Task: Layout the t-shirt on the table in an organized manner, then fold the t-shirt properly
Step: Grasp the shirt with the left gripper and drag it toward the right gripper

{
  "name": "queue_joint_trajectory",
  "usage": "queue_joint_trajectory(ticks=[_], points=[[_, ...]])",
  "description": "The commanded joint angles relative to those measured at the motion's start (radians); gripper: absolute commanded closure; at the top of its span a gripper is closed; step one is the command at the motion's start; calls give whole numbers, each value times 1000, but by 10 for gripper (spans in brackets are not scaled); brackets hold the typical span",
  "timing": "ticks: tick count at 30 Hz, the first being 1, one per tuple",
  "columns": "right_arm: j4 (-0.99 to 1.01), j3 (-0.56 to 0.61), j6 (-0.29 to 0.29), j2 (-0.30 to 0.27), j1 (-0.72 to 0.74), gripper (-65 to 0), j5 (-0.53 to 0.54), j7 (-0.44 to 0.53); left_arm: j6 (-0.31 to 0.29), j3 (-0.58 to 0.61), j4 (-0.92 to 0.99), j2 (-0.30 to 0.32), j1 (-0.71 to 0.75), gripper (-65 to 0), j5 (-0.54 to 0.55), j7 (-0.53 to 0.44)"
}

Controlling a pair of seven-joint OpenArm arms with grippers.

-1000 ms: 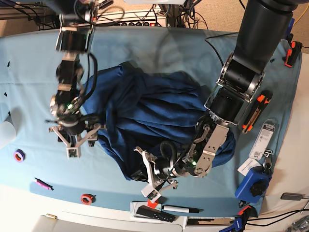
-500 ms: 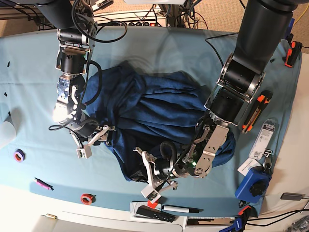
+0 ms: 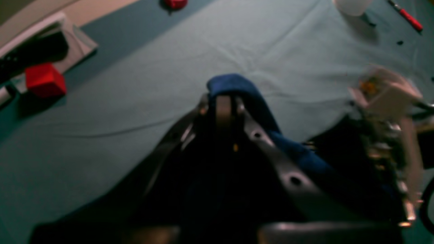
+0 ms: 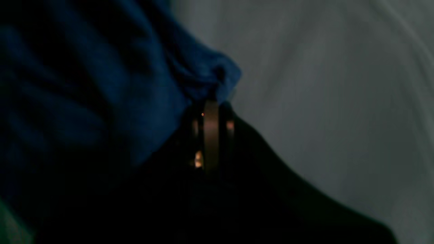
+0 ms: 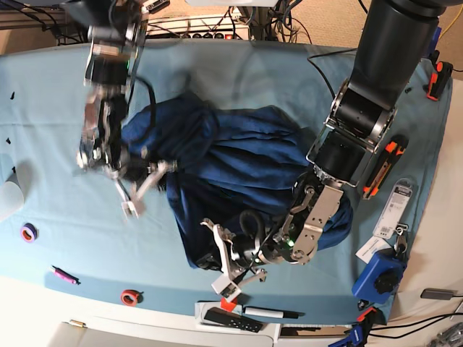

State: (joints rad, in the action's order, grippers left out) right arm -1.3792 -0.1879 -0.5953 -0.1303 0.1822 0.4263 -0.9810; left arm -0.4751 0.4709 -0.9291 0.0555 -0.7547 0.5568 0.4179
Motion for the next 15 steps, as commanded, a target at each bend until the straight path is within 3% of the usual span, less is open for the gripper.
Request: queue_joint_trajectory(ticks=[1, 7, 15], points=[[-85, -32, 2, -16, 1, 0, 18, 18, -3, -6, -17, -8, -40, 0, 18, -34], [-389, -208, 10, -16, -183, 0, 31, -20, 15, -6, -17, -17, -37, 0, 19, -34], [-525, -363, 9, -16, -383, 0, 224, -80, 16, -6, -17, -123, 32, 0, 17, -48]])
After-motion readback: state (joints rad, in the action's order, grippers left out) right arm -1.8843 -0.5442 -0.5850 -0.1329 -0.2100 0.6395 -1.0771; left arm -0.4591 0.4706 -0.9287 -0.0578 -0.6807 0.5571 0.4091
